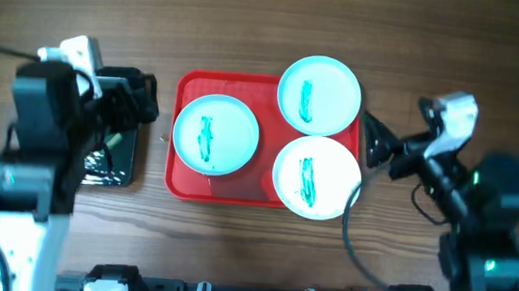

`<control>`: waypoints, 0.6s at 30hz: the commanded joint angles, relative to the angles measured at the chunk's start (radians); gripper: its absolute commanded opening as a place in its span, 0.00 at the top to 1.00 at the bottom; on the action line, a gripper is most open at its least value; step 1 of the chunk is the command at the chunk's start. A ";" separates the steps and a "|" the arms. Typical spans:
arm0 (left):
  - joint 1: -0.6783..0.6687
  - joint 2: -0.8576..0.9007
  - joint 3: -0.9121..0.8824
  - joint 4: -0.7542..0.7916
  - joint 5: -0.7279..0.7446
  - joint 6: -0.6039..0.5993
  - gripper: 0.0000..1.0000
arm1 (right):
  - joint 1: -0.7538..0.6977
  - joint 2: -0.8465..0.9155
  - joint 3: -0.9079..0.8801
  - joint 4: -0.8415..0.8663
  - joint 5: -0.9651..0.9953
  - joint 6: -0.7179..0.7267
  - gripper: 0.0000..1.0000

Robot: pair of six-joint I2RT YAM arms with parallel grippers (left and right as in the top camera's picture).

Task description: Clean dirty plates on tray and stack at the side

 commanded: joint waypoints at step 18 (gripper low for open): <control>-0.003 0.364 0.198 -0.157 0.019 -0.037 0.00 | 0.235 0.978 0.661 -0.515 0.076 0.317 0.17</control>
